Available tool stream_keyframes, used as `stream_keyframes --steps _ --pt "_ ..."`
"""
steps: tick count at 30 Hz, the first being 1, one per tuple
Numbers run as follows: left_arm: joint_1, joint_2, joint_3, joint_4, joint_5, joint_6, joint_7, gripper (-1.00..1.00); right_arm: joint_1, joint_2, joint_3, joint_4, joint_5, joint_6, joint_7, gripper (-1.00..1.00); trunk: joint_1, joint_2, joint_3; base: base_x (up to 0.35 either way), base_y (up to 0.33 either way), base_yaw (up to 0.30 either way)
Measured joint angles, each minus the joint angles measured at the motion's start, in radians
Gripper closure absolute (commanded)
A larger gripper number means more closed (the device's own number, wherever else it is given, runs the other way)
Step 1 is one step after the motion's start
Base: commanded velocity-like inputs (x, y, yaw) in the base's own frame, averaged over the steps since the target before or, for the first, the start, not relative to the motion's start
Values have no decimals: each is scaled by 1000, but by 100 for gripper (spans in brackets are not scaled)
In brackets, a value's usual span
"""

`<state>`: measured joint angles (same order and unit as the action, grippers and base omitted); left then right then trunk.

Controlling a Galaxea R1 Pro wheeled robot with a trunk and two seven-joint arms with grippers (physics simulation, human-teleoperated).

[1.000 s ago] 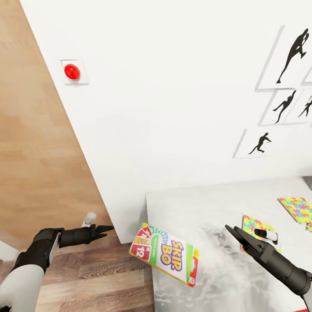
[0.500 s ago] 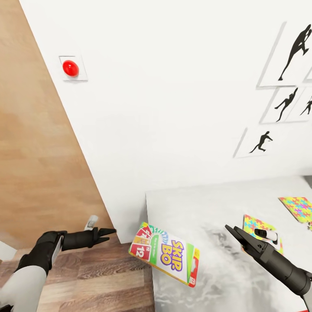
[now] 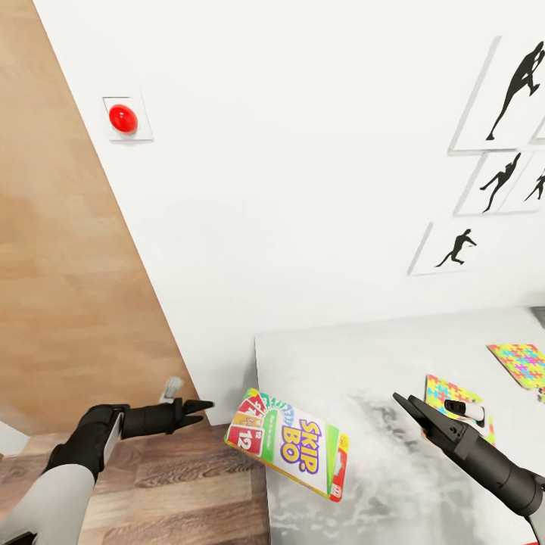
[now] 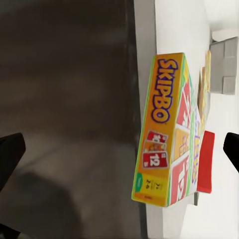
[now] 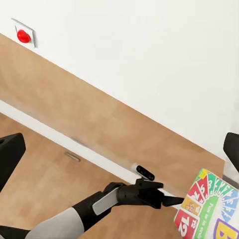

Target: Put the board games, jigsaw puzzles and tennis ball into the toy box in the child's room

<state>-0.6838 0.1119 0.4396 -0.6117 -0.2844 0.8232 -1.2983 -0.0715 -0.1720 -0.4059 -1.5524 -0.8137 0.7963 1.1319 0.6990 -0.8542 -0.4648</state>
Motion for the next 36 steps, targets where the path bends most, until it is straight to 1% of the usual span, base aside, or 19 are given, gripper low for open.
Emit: stream_keyframes --steps 6,12,17,29,36 --pt "0 -9 0 0 -2 0 0 -100 0 0 0 0 0 0 0 -100 0 0 0 0 -50 0" --pt "1 -12 0 0 -3 0 0 -100 0 0 0 0 0 0 1 -100 0 0 0 0 -180 0" --pt "2 -14 0 0 -3 0 0 -100 0 0 0 0 0 0 1 -100 0 0 0 0 -79 0" --pt "3 -14 0 0 -3 0 0 -100 0 -1 0 0 -1 0 3 -100 0 0 0 -2 -17 0" --pt "3 -14 0 0 -3 0 0 -100 0 -1 0 0 -1 0 3 -100 0 0 0 -86 -2 0"
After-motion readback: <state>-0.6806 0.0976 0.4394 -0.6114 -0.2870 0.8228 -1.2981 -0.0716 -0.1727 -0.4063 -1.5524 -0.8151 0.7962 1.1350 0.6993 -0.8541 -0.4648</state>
